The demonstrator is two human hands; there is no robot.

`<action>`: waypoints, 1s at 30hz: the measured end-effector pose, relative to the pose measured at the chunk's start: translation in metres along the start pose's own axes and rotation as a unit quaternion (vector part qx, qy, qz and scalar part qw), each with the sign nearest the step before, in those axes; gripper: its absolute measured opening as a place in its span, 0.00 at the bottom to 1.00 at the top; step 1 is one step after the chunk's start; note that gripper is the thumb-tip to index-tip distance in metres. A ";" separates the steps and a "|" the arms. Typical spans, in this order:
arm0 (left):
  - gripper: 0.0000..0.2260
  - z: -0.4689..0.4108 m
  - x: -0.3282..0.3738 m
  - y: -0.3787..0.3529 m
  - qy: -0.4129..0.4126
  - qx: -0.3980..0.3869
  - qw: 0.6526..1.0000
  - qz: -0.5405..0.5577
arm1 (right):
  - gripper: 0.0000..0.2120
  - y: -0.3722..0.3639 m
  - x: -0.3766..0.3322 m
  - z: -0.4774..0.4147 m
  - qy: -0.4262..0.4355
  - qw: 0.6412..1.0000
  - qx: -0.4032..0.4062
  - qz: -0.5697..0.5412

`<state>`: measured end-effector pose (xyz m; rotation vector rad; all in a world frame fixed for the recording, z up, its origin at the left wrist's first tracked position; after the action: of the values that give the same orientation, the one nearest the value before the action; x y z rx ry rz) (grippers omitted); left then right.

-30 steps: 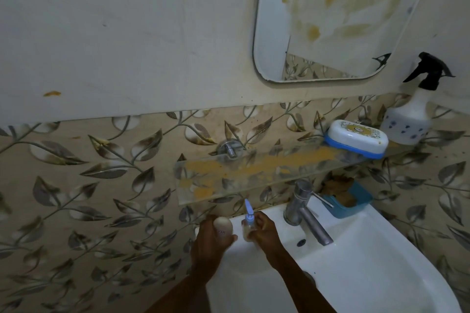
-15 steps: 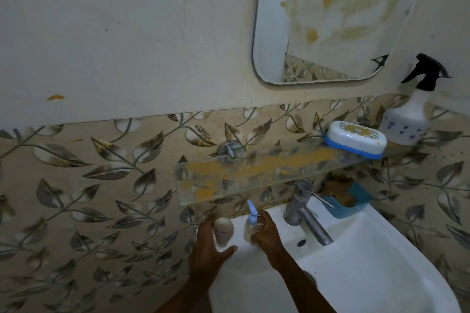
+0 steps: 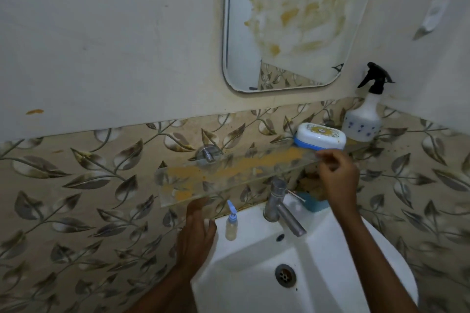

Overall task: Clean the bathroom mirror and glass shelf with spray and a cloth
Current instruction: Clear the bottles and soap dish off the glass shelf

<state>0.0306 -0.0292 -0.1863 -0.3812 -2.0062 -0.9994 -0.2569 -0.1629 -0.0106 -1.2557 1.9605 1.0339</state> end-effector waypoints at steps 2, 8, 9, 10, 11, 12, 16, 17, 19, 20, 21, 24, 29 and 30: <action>0.21 -0.005 0.016 -0.001 -0.030 -0.001 1.000 -0.002 | 0.14 0.004 0.000 -0.038 0.023 0.996 -0.013 0.086; 0.18 -0.015 0.041 -0.009 -0.072 -0.017 0.997 -0.021 | 0.34 -0.016 0.031 -0.101 -0.054 0.950 -0.192 0.240; 0.18 -0.014 0.043 -0.008 -0.073 -0.018 0.997 -0.021 | 0.36 -0.021 0.037 -0.102 -0.067 0.947 -0.226 0.221; 0.18 -0.014 0.045 -0.008 -0.078 -0.016 0.997 -0.021 | 0.37 -0.025 0.040 -0.101 -0.079 0.945 -0.254 0.192; 0.18 -0.013 0.046 -0.008 -0.085 -0.013 0.996 -0.021 | 0.38 -0.027 0.045 -0.102 -0.091 0.943 -0.273 0.165; 0.19 -0.012 0.046 -0.008 -0.092 -0.009 0.996 -0.021 | 0.38 -0.028 0.049 -0.104 -0.094 0.943 -0.282 0.152; 0.18 -0.011 0.046 -0.010 -0.109 -0.012 0.994 -0.027 | 0.39 -0.027 0.064 -0.111 -0.105 0.944 -0.278 0.146; 0.18 -0.011 0.046 -0.010 -0.109 -0.013 0.994 -0.026 | 0.41 -0.025 0.066 -0.112 -0.112 0.946 -0.271 0.140; 0.18 -0.011 0.048 -0.007 -0.114 -0.010 0.993 -0.022 | 0.44 -0.017 0.065 -0.113 -0.118 0.957 -0.235 0.121; 0.18 -0.011 0.048 -0.006 -0.116 -0.005 0.993 -0.022 | 0.44 -0.010 0.064 -0.110 -0.131 0.966 -0.207 0.087; 0.18 -0.011 0.048 -0.004 -0.113 0.001 0.993 -0.024 | 0.44 -0.002 0.063 -0.103 -0.147 0.972 -0.179 0.039; 0.17 -0.011 0.048 -0.002 -0.101 0.017 0.994 -0.029 | 0.44 0.017 0.052 -0.052 -0.166 0.973 -0.117 -0.111; 0.16 -0.012 0.056 -0.008 -0.144 0.009 0.989 -0.028 | 0.46 0.013 0.056 0.077 -0.199 0.941 -0.106 -0.252; 0.15 -0.012 0.056 -0.008 -0.150 0.009 0.988 -0.030 | 0.45 0.008 0.060 0.097 -0.210 0.936 -0.114 -0.260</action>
<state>-0.0013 -0.0489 -0.1420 -0.4866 -2.3059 -1.0083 -0.2806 -0.1070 -0.1071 -1.4272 1.1258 1.1479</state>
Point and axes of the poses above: each hand's wrist, its own z-axis away from the middle knuckle, its own y-axis out of the back of the hand, x = y × z, the point moved 10 cm from there along -z, towards the middle knuckle, and after that the axes turned 1 degree about -y, right-handed, at the moved point
